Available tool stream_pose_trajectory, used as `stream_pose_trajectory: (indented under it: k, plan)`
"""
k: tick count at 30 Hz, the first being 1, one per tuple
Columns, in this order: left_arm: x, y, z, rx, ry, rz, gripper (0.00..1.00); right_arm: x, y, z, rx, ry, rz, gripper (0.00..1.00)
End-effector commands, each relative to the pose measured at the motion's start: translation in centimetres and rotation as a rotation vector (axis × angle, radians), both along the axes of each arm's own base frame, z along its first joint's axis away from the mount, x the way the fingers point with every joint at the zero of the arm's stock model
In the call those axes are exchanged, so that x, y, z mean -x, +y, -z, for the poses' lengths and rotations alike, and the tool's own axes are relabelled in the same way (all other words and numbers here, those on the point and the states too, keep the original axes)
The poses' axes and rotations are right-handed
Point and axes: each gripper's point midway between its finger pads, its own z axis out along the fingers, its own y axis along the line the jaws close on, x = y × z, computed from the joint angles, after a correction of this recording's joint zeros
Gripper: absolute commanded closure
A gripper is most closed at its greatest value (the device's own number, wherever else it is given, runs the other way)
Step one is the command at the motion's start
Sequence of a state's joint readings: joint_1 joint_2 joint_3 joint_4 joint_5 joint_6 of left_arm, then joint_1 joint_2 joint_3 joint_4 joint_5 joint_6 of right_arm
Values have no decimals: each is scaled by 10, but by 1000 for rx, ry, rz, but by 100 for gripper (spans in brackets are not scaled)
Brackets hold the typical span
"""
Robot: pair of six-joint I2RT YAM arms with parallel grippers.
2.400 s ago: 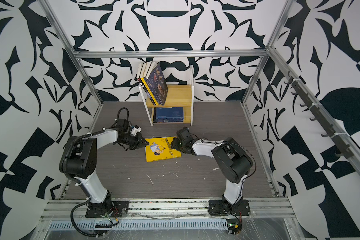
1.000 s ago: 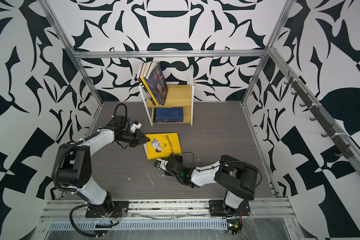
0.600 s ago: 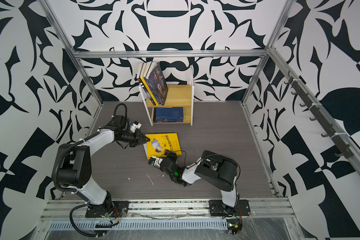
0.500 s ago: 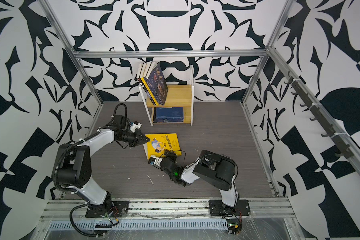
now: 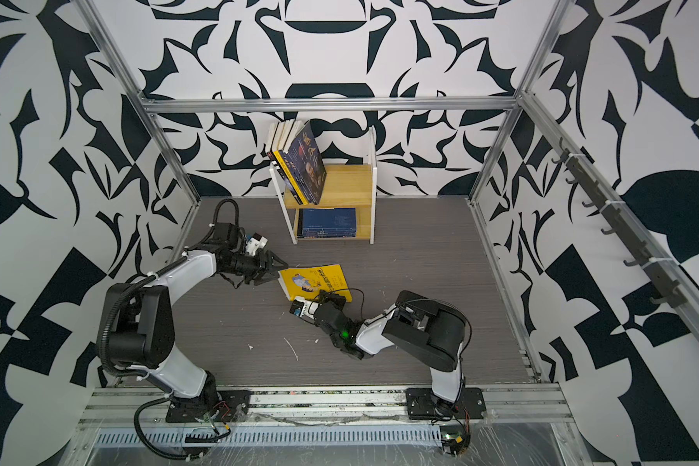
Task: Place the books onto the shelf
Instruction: 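Grasp the yellow paperback's edge with the right gripper and lift it upright, then carry the upright yellow paperback to the shelf's upper tier with the right gripper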
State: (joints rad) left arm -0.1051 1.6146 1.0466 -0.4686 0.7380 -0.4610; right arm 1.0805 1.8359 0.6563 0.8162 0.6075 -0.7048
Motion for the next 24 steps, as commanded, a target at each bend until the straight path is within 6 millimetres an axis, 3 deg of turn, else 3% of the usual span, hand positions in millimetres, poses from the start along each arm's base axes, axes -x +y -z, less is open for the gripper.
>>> stream_pose_trajectory:
  k: [1, 8, 15, 22, 24]
  plan:
    - [-4, 21, -15, -46, -98, -32, 32, -2, 1, -35, -116, -33, 20, 100]
    - [-13, 63, -22, -82, -180, -117, 22, 0, -4, -55, -159, -30, 30, 100]
    - [-21, 132, -27, -224, -283, -243, 17, 5, -10, -86, -255, 2, 41, 100]
    - [-18, 156, -28, -299, -327, -260, 8, 3, -16, -136, -421, 11, 70, 100]
    - [-16, 160, -24, -317, -319, -263, 2, 0, -20, -152, -492, 17, 81, 100]
